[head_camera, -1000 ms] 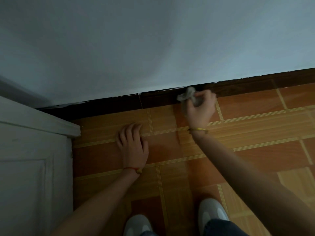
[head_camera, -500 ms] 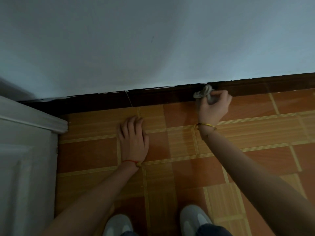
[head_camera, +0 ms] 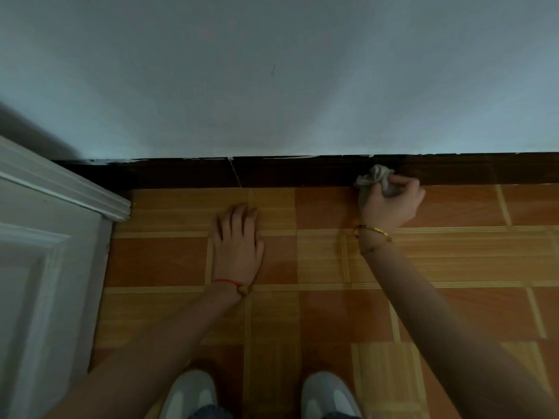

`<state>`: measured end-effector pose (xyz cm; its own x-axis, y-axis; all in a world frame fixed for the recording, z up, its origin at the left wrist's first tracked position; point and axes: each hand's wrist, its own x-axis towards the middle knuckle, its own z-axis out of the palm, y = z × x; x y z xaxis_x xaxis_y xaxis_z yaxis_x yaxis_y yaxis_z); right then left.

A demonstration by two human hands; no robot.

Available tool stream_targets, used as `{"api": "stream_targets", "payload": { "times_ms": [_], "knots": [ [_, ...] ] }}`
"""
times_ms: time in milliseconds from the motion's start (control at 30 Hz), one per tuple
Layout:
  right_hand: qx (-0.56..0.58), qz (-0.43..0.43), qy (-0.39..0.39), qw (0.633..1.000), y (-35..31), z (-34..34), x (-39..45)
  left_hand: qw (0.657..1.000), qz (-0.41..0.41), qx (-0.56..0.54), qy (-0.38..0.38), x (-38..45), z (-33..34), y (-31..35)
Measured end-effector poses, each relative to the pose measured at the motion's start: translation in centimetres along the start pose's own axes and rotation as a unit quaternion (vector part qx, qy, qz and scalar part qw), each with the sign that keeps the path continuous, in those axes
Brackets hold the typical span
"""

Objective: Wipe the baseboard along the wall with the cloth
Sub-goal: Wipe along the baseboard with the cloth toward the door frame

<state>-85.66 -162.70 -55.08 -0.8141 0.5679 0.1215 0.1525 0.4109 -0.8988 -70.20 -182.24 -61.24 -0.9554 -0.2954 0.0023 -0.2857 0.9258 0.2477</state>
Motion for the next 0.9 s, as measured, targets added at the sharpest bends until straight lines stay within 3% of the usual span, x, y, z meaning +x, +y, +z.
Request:
{"api": "stream_targets", "payload": {
  "times_ms": [167,267,500,600,733,900],
  "knots": [
    [0.030,-0.124,-0.097,0.987,-2.5,1.1,-3.6,1.000,-0.001,0.017,-0.005,-0.1,-0.3,0.4],
    [0.058,-0.132,-0.134,0.980,-3.9,1.8,-5.0,1.000,0.000,0.029,-0.011,-0.1,-0.8,0.6],
    [0.053,-0.045,-0.015,0.997,-2.4,-1.1,0.3,0.999,-0.014,0.022,-0.046,-0.4,-1.5,1.0],
    [0.045,-0.026,-0.004,0.999,-1.7,-1.8,1.7,0.998,-0.024,0.014,-0.058,-0.8,-1.9,1.4],
    [0.012,-0.093,-0.078,0.993,-1.3,-1.3,0.2,0.997,-0.039,-0.006,-0.059,-1.1,-2.0,2.1],
    [-0.065,-0.190,-0.281,0.938,-0.2,2.2,-4.9,0.999,-0.016,-0.014,-0.028,-1.3,-0.3,3.0]
  ]
}}
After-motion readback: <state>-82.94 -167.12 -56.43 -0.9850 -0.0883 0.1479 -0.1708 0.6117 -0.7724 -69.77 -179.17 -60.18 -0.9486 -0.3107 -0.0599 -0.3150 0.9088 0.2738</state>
